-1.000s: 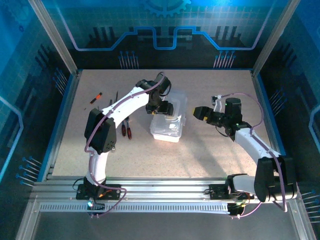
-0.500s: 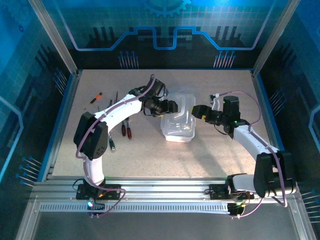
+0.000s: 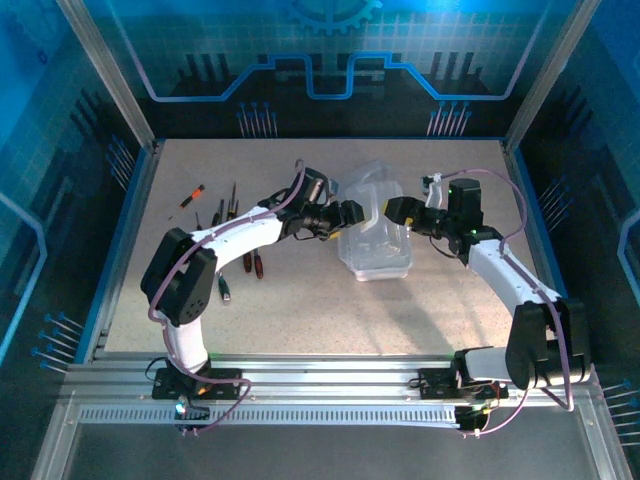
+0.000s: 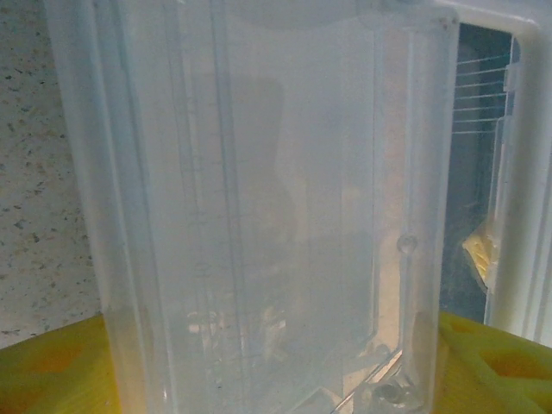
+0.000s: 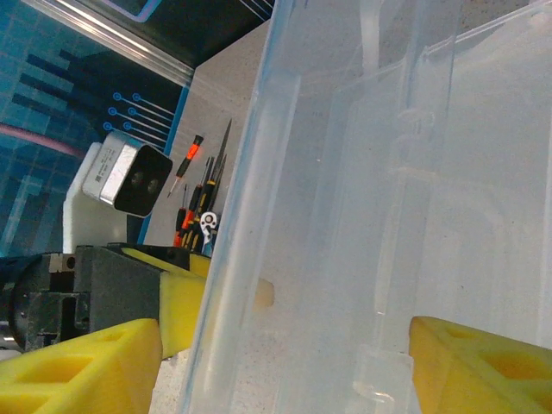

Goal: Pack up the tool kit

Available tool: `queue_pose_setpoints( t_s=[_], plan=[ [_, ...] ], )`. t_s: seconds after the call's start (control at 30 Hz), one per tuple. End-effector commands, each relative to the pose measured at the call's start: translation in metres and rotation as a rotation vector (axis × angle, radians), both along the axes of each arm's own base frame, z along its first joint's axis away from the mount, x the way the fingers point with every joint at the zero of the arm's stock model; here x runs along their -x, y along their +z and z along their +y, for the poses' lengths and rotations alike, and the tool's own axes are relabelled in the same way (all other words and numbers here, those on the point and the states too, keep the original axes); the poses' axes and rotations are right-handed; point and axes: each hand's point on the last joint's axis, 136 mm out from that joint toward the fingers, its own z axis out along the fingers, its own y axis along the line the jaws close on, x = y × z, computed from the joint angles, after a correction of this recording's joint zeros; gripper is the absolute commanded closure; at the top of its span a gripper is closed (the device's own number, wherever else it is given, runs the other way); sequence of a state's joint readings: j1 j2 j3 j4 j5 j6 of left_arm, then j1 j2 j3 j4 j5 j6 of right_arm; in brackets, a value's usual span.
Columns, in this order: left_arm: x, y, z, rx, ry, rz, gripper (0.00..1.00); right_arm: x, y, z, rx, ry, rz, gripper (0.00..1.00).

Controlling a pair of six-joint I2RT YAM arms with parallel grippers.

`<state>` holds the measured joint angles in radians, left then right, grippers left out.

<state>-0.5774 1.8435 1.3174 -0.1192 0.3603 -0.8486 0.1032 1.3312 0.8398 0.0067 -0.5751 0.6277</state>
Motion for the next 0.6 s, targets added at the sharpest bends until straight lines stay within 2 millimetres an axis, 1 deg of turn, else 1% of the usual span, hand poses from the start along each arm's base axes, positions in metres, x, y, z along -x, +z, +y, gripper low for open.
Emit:
queue_pose_setpoints(
  t_s=[0.0, 0.1, 0.2, 0.27, 0.37, 0.43, 0.47, 0.57],
  plan=[
    [0.006, 0.034, -0.022, 0.113, -0.063, -0.093, 0.50, 0.003, 0.010, 0.008, -0.023, 0.052, 0.002, 0.25],
    [0.007, 0.043, -0.024, 0.137, -0.072, -0.118, 0.49, 0.003, 0.010, 0.010, -0.046, 0.062, 0.009, 0.26],
    [0.009, 0.054, -0.024, 0.169, -0.085, -0.157, 0.48, 0.000, 0.004, 0.006, -0.032, 0.037, 0.023, 0.26],
    [0.010, 0.058, -0.024, 0.183, -0.087, -0.172, 0.48, -0.003, -0.002, 0.002, -0.018, 0.018, 0.036, 0.26],
    [0.012, 0.057, -0.024, 0.197, -0.092, -0.184, 0.49, -0.006, -0.010, -0.004, -0.008, -0.004, 0.053, 0.26],
    [0.012, 0.058, -0.024, 0.212, -0.087, -0.187, 0.48, -0.006, -0.012, -0.003, -0.005, 0.002, 0.063, 0.28],
    [0.013, 0.057, -0.025, 0.215, -0.092, -0.184, 0.46, -0.006, -0.008, 0.000, -0.026, 0.016, 0.049, 0.30],
    [0.014, 0.054, -0.025, 0.209, -0.102, -0.181, 0.29, -0.005, 0.004, 0.006, -0.076, 0.036, 0.030, 0.37]
  ],
)
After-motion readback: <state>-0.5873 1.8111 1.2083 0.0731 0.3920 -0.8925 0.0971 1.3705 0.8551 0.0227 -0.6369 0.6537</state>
